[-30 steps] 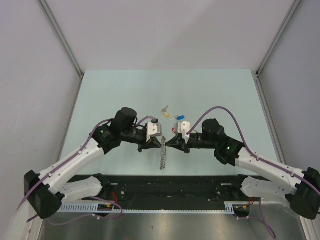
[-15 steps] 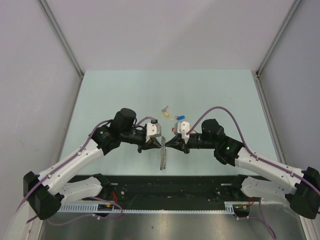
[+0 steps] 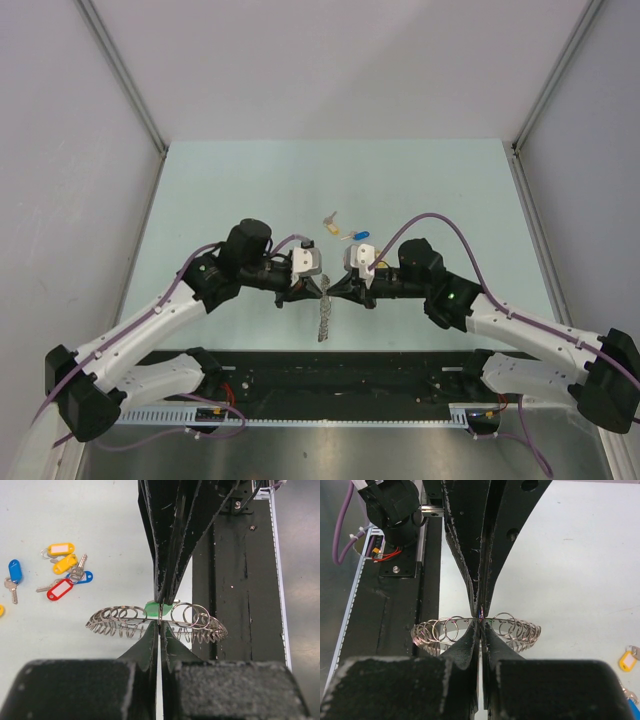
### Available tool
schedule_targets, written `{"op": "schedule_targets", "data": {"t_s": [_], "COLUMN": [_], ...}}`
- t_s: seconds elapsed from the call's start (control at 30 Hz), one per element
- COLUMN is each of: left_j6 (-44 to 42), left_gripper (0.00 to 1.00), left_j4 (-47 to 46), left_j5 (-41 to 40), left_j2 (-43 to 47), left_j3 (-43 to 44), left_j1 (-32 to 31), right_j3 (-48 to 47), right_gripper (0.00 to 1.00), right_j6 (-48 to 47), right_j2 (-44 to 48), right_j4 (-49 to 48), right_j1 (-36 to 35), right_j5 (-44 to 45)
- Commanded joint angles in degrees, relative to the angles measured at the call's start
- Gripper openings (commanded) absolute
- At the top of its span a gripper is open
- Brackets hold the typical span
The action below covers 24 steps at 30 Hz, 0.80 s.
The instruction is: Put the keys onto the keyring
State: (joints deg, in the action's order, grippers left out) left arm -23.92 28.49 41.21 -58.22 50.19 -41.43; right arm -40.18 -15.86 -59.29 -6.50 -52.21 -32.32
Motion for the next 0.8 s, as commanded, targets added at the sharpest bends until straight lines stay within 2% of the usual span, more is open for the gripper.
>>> {"op": "schedule_targets", "data": {"t_s": [0.0,0.5,0.77], "left_j6": [0.28,3.44,8.10], "left_gripper": [0.01,0.00,0.00], "left_j4": [-4.67,-4.58,-5.37], "left_j5": [4.23,0.19,-2.71], "left_j2": [1.44,0.30,-0.14], "left_j3": [0.61,1.31,1.66], "left_j1": [-0.85,-1.02,-1.02], "right_j3": [-0.69,-0.95,-0.95], "right_gripper": [0.00,0.00,0.00], "right_j6": [1.00,0.39,-0.31], "right_j2": [-0.74,0.57,1.45], "right_j4": [-3.34,-2.73,-1.94], "right_j1": [-0.88,-1.14,-1.49], "right_j5": [-0.12,0.67,2.34]}}
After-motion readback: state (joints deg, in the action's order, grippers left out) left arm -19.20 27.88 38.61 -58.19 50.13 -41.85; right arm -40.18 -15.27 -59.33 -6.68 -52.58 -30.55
